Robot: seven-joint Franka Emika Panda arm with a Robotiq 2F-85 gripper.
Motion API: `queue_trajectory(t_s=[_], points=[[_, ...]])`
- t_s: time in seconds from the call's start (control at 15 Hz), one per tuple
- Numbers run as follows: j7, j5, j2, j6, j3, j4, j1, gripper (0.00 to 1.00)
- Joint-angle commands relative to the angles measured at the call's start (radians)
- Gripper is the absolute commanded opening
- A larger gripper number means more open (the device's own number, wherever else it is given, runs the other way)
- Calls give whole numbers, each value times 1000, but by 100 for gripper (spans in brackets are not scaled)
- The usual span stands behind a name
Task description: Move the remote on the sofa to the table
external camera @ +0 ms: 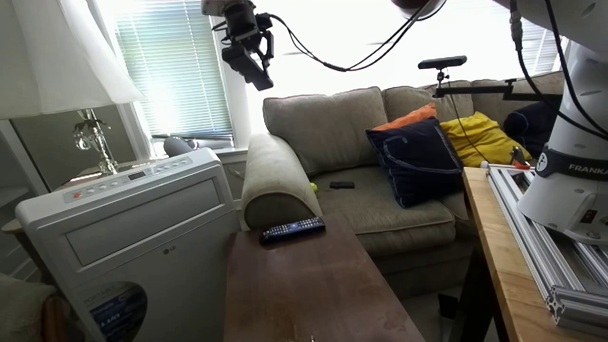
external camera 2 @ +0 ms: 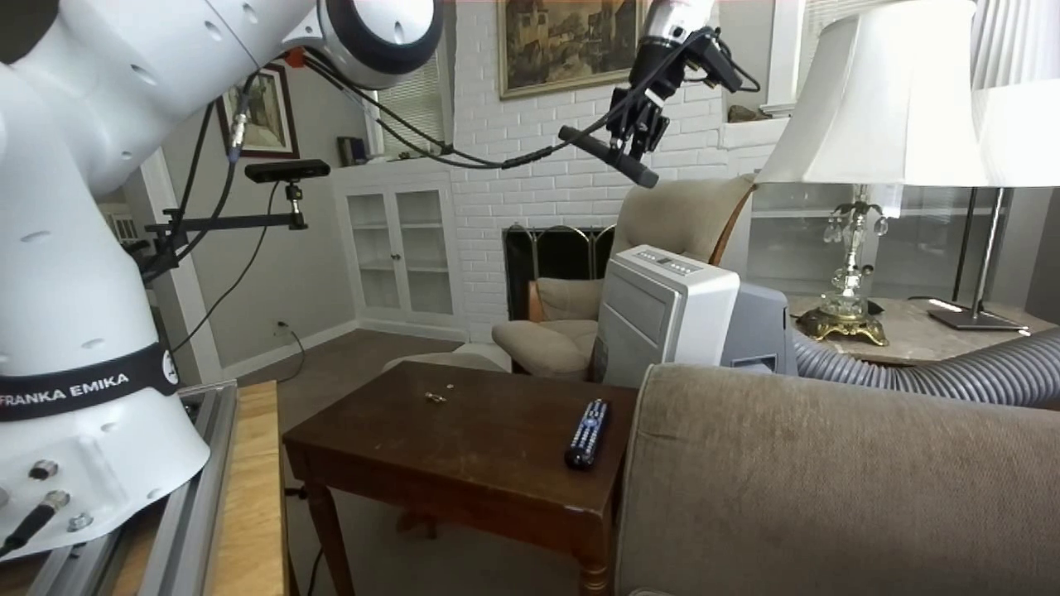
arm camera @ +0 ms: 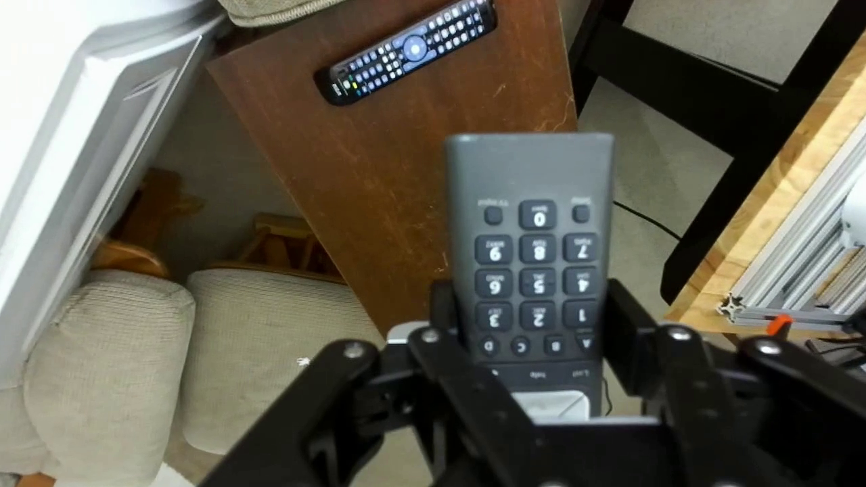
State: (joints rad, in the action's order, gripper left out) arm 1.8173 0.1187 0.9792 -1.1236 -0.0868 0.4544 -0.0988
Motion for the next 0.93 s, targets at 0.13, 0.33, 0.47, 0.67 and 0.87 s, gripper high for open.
queue_trajectory(t_s=[0.13,0.33,0.47,0.67,0.87], points=[[-18,-83,106,23,11,-43,111,28],[-18,-116,148,15,15,-40,161,28],[-9,-139,171,17,18,-37,188,28],[1,-165,205,20,23,-33,222,28],[21,-151,248,-40,2,-49,240,28]])
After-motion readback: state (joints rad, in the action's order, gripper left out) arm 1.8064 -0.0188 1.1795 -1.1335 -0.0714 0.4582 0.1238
